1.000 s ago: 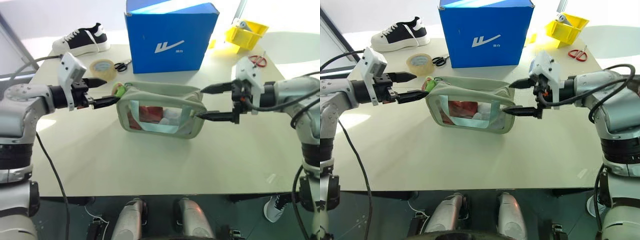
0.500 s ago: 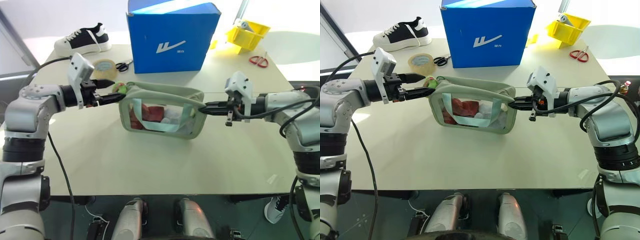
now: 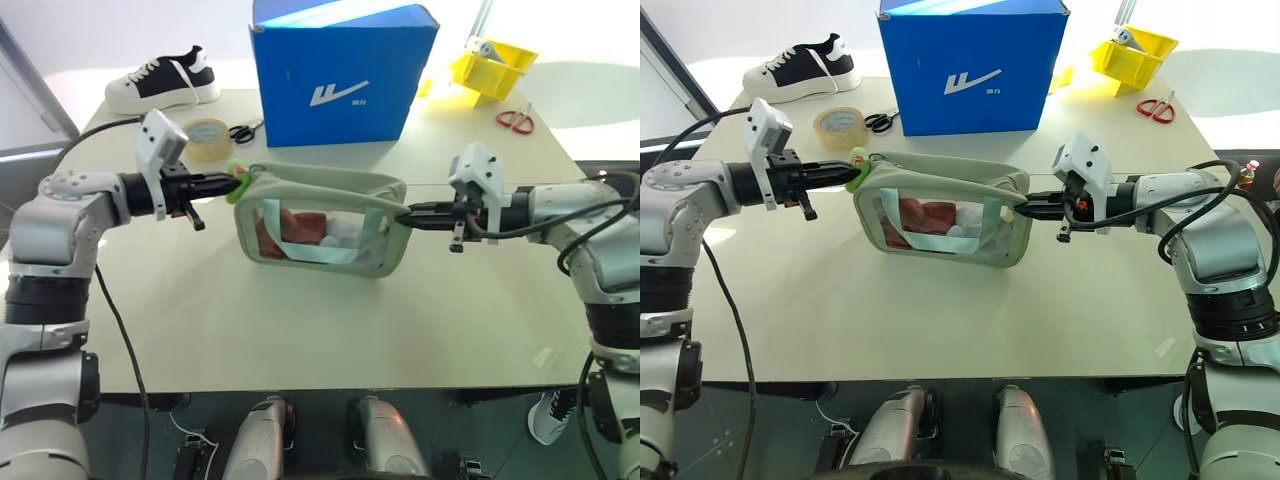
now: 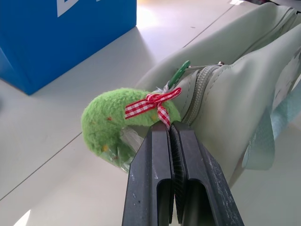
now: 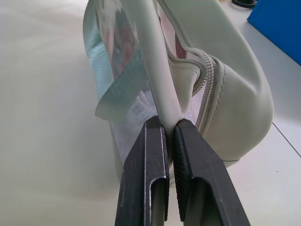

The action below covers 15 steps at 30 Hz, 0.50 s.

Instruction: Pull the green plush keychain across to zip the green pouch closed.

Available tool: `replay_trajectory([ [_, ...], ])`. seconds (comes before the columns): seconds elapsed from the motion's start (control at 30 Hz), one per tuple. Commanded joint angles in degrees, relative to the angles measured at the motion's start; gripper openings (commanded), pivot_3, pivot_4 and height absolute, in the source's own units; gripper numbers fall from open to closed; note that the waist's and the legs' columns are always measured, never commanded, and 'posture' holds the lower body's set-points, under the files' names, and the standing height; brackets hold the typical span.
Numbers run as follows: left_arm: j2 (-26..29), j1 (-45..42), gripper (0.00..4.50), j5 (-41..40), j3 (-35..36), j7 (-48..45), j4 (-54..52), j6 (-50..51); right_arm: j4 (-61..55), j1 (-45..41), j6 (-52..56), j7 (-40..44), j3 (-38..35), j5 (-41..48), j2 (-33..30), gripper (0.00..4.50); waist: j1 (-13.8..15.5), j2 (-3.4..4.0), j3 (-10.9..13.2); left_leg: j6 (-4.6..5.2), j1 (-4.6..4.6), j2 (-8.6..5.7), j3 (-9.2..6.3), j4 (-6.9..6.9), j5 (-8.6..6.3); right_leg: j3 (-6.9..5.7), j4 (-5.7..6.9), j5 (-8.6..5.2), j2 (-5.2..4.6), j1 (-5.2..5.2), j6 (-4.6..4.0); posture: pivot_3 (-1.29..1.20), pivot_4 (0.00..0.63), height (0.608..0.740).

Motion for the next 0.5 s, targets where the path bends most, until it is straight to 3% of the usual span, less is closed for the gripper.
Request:
replay_trajectory([
  [0.03, 1.23, -3.91, 0.03, -2.00, 1.27, -1.71, -2.59, 0.74, -1.22, -0.92, -1.00, -0.22, -0.12, 0.42, 0.45, 0.00, 0.01, 0.00, 0.00, 0.00, 0.00, 0.00, 0.00, 0.00, 0.00, 0.00, 0.00, 0.00, 0.00, 0.00, 0.00, 0.00, 0.150, 0.740],
  [0.37, -2.49, -8.04, 0.03, 1.26, -7.40, -4.66, -4.94, -1.28, -1.05, -1.39, -1.27, -0.67, 0.19, 0.24, 1.69, 0.00, -0.05, 0.00, 0.00, 0.05, 0.00, -0.01, 0.01, 0.00, 0.03, 0.00, 0.00, 0.00, 0.03, 0.02, 0.00, 0.00, 0.150, 0.740],
  [0.5, -3.06, -9.00, 1.39, 1.32, -6.17, -3.89, -2.45, -0.98, -1.57, -1.07, -0.87, -0.91, 0.04, 0.48, 1.80, 0.00, -0.09, 0.00, 0.00, 0.08, 0.00, 0.01, 0.01, 0.01, 0.05, 0.00, 0.01, 0.00, 0.07, 0.01, 0.00, 0.00, 0.150, 0.740],
])
